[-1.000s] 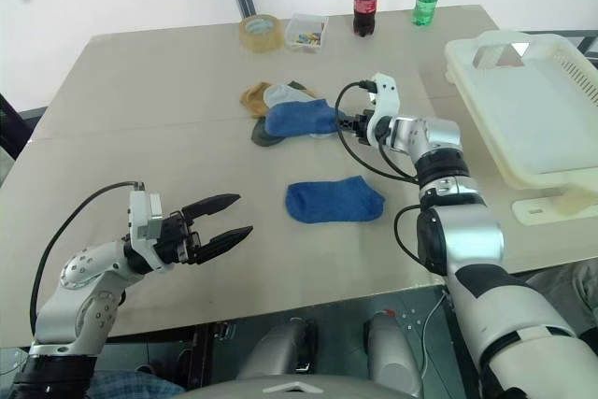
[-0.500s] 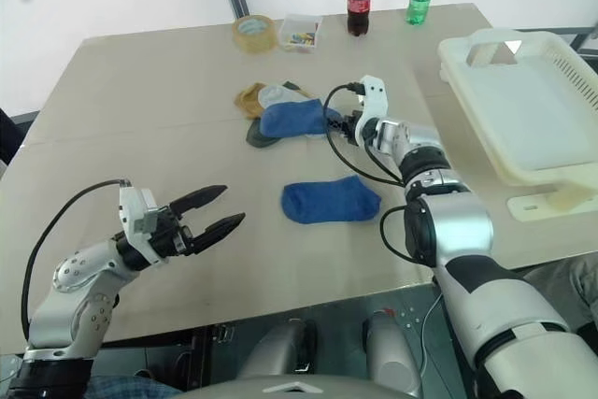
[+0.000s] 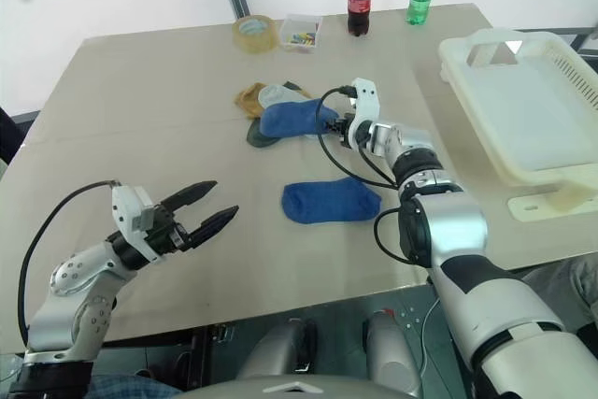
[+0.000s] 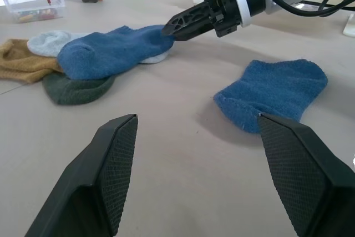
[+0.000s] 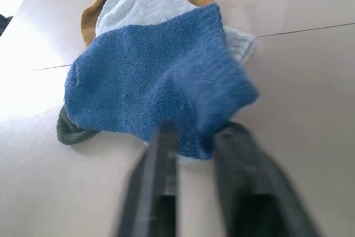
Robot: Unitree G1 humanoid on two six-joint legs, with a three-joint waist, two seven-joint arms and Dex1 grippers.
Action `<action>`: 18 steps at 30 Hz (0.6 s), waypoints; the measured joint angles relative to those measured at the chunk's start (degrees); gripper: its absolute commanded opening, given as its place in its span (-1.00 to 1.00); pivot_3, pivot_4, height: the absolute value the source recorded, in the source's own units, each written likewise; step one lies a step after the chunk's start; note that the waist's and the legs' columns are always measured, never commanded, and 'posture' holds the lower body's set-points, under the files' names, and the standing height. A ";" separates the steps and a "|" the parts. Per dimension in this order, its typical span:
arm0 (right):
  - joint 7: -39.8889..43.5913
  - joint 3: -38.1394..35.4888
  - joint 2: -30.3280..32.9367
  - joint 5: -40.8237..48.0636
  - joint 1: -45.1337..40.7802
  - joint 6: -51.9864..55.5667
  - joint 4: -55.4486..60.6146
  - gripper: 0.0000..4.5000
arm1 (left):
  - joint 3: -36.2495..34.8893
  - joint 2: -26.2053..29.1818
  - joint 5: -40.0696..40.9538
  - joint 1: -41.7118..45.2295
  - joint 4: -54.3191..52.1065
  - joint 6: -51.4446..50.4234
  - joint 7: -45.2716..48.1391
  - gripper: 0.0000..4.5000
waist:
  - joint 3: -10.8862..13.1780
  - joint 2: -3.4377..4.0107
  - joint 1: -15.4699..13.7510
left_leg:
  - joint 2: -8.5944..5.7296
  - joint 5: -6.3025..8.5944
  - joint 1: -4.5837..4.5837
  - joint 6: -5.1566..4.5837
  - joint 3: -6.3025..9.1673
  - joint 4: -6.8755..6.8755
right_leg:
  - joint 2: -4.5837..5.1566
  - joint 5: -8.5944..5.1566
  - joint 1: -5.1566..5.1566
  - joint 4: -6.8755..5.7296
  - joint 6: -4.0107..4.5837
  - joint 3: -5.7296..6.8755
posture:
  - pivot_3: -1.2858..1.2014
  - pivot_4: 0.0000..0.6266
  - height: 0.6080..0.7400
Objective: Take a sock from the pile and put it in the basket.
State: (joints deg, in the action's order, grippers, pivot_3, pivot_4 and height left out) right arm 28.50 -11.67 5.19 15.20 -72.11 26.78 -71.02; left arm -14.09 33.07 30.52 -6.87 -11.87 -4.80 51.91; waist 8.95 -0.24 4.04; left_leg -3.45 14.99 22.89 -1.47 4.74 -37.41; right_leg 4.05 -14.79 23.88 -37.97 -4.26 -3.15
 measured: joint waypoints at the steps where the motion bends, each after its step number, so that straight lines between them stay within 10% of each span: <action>1: 0.00 -0.02 0.03 -0.07 -0.11 -0.08 -0.06 -0.99 | 0.00 -0.01 0.00 -0.21 0.00 0.01 -0.01 0.64 | 0.00 0.00 0.00 | 0.00 0.00 0.00 0.00 0.01 0.00 | 0.00 0.00 0.00 0.00 0.00 0.00 | 0.03 -0.52 1.00; 18: 7.22 3.24 3.99 0.19 4.96 17.25 16.43 -0.99 | 0.00 0.03 0.03 -1.95 -1.07 0.22 0.19 0.64 | 0.00 0.00 -0.22 | 0.01 0.01 0.02 -0.01 0.05 0.00 | 0.10 0.00 -0.01 0.02 0.00 0.04 | 0.03 -0.52 1.00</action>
State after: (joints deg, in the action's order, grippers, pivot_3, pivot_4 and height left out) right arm 35.72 -8.43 9.18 15.39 -67.15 44.02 -54.59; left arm -14.10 33.09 30.55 -8.82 -12.93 -4.58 52.10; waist 8.95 -0.23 3.82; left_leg -3.44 15.00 22.91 -1.48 4.79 -37.40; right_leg 4.15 -14.79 23.87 -37.95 -4.25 -3.12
